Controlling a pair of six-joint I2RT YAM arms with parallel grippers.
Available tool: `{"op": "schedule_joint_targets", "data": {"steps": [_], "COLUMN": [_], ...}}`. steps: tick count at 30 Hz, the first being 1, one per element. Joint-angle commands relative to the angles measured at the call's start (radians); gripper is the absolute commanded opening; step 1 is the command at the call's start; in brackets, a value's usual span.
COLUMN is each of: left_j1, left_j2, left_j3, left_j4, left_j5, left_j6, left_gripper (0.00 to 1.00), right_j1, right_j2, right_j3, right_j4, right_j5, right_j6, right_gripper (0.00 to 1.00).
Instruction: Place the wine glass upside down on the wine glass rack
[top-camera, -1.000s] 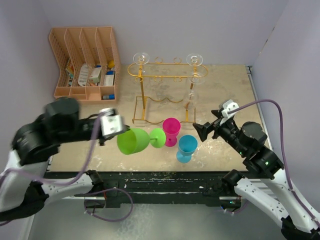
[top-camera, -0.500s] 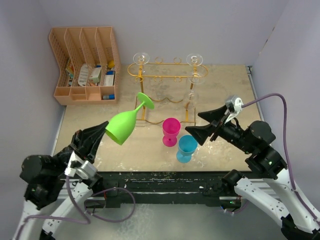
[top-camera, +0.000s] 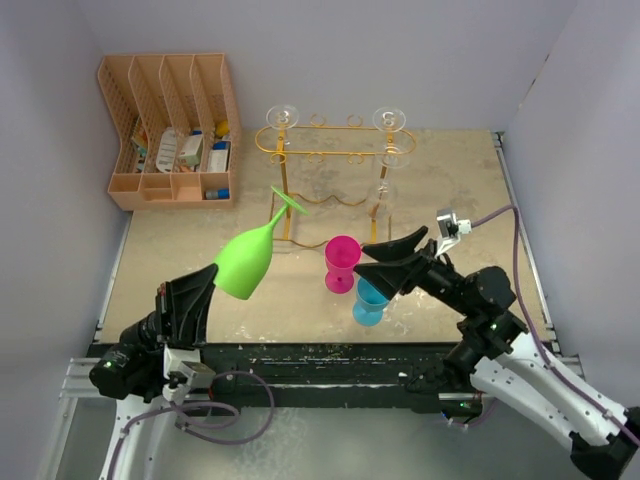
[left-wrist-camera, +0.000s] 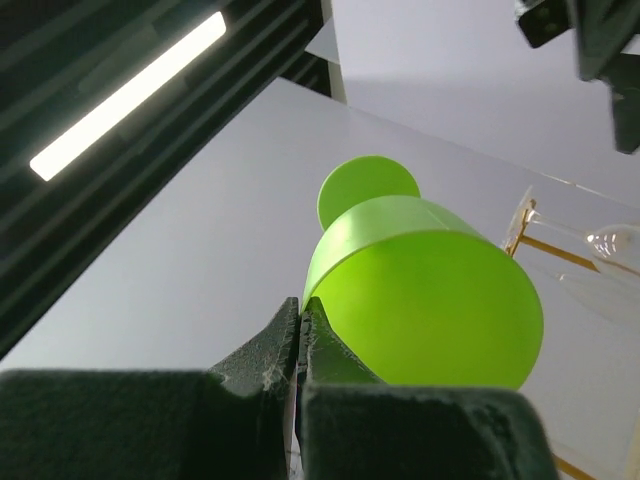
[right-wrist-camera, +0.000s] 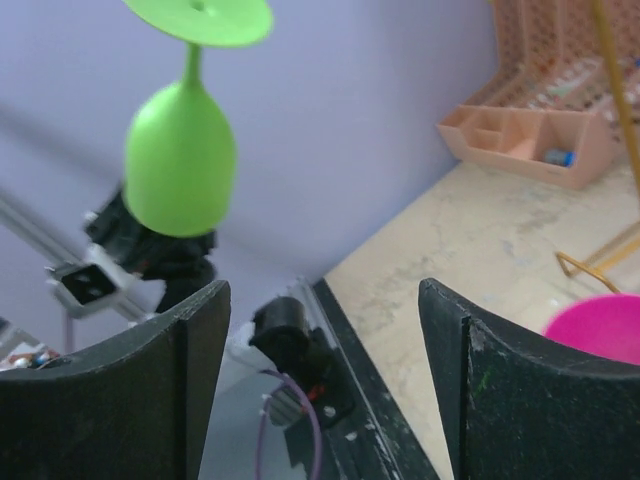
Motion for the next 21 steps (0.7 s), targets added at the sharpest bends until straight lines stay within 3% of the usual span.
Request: {"op": "schedule_joint_targets", "data": {"steps": [1, 8, 21], "left_j1": [0.029, 0.031, 0.031], "left_j2": [0.001, 0.100, 0.178], "left_j3": [-0.101, -0.186, -0.209], "left_j4": [0.365, 0.531, 0.607], "left_j5": [0.169, 0.249, 0.243], "left_j6": [-0.061, -0.043, -0.023], "left_gripper": [0.00, 0.00, 0.00], "right_j1": [0.184, 0.335, 0.515], "right_j2": [0.020, 0.207, 0.529], "right_j3": [-0.005, -0.020, 0.005], "right_j4": [0.355, 0.610, 1.018], "right_j5": [0.292, 0.472, 0.671], "right_j6": [-0.029, -0.141, -0.208], "right_gripper": [0.79, 0.80, 0.76]}}
